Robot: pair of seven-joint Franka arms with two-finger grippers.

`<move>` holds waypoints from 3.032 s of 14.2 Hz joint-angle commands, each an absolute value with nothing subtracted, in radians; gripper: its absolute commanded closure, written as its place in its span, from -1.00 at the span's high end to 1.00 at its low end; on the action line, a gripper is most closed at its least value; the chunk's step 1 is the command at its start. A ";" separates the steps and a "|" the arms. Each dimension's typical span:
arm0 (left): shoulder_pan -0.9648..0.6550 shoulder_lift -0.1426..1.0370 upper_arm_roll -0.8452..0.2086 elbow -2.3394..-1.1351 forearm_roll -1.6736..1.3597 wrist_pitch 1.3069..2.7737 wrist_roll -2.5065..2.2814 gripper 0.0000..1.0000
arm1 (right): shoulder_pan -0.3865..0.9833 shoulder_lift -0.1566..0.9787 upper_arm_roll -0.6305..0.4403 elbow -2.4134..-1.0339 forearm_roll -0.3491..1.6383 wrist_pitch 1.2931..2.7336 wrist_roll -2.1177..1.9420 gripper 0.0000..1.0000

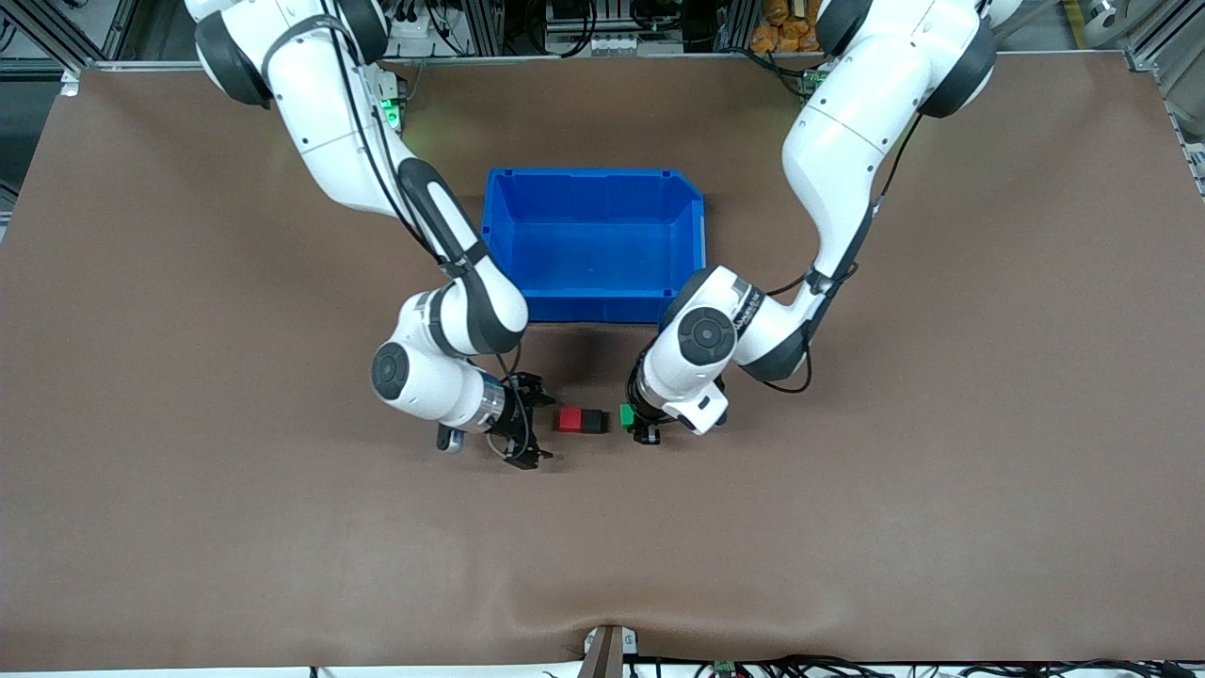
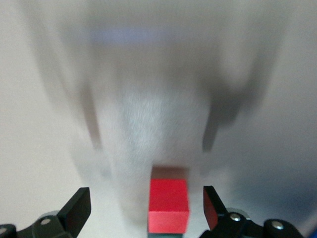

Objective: Attach green and red cubes to black cube

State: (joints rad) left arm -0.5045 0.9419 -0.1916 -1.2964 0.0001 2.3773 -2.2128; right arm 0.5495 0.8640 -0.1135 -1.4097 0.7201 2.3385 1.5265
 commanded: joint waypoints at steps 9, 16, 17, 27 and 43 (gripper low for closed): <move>-0.549 1.008 -0.158 -1.259 -0.011 2.511 -2.209 -1.00 | 0.246 0.769 -0.325 -1.060 0.569 1.482 0.918 1.00; -0.580 0.990 -0.114 -1.270 0.043 2.537 -2.117 1.00 | 0.097 0.537 -0.308 -1.045 0.281 1.294 0.322 1.00; -0.580 0.965 -0.114 -1.273 0.101 2.527 -2.117 1.00 | 0.057 0.500 -0.283 -1.046 0.279 1.237 0.234 1.00; -0.348 0.579 -0.130 -1.333 0.204 2.088 -1.662 1.00 | -0.055 -0.086 -0.054 -1.641 0.074 1.488 -0.077 1.00; -0.103 -0.048 -0.009 -1.712 0.044 1.647 -0.130 1.00 | -0.020 -0.014 -0.041 -1.402 -0.009 1.344 -0.071 1.00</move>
State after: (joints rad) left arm -0.1272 -0.0509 -0.0069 -1.7667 0.0515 1.7403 -0.2981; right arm -0.0167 -0.0293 -0.0447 -1.4317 -0.0134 1.3669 -0.0677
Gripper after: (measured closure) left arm 0.000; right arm 0.000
